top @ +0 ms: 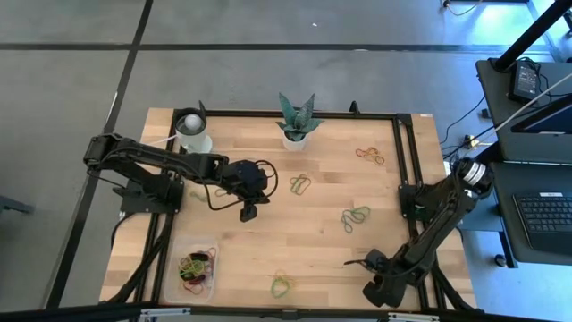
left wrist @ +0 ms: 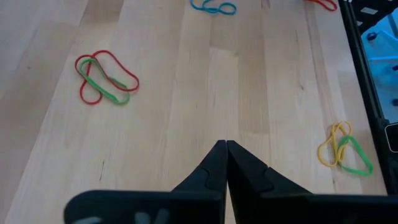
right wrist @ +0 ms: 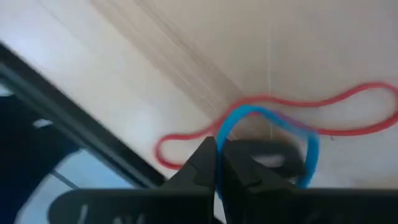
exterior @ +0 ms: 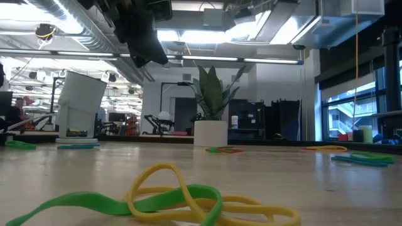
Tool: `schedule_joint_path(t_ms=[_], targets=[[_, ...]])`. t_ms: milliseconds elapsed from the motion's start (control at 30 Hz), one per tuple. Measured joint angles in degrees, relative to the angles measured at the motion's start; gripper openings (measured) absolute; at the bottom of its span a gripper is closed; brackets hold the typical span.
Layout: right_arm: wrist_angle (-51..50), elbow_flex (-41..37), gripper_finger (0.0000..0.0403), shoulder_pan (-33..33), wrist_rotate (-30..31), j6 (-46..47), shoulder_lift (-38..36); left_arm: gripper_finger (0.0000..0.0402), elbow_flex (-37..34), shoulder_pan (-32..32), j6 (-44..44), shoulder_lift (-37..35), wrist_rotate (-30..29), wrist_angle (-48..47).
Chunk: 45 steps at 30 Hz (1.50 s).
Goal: Pick and place rubber bands into bin
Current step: Put the blue rubber band into the transparent bin
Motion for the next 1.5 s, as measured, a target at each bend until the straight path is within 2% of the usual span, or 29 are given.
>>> schedule_joint_path(t_ms=[133, 333, 400, 500, 700, 800, 967, 1067, 1167, 1333, 1500], targets=[[-3.12, 0.04, 0.0005, 0.0, 2.2, 0.42, -4.94, 0.0002, 0.0, 0.0, 0.0, 0.0, -0.02, 0.21], [-15.85, 0.03, 0.0003, 0.46, 2.31, 1.48, -12.42, 0.0002, 0.0, -0.02, 0.0, -0.02, -0.71, 3.42], [-19.15, 0.02, 0.0004, 0.5, 4.15, 1.65, -14.86, 0.0002, 0.0, 0.0, 0.0, -0.02, -1.07, 5.27], [-22.33, 0.02, 0.0004, 0.43, 11.57, 0.33, -18.42, 0.0007, 0.0, 0.0, 0.0, -0.02, -1.09, 9.74], [-25.77, 0.02, 0.0002, -5.01, 33.93, -6.3, -26.81, 0.0053, 0.0, -0.02, 2.76, -0.02, -1.45, 22.82], [-23.11, 0.02, 0.0002, -10.23, 38.27, -15.26, -30.8, 0.009, 0.0, -0.45, 6.24, -0.02, -1.7, 31.34], [-10.28, 0.02, 0.0002, -19.24, 38.26, -38.98, -34.68, 0.0161, 0.0, -1.46, 10.04, -0.02, -5.37, 43.15], [-2.01, 0.02, 0.0002, -23.85, 37.72, -51.94, -35.74, 0.02, 1.5, -2.11, 12.45, 0.18, -10.28, 44.39], [5.36, 0.02, 0.0002, -28.66, 34.11, -62.68, -36.29, 0.023, 5.66, -3.03, 15.46, 1.95, -11.99, 44.48], [17.54, 0.02, 0.0002, -35.82, 24.3, -75.63, -36.37, 0.0246, 15.38, -4.04, 19.75, 8.28, -11.98, 41.32], [26.98, 0.02, 0.0002, -40.06, 15.71, -82.54, -36.51, 0.0246, 24.66, -4.22, 20.52, 15.49, -11.87, 35.35]])
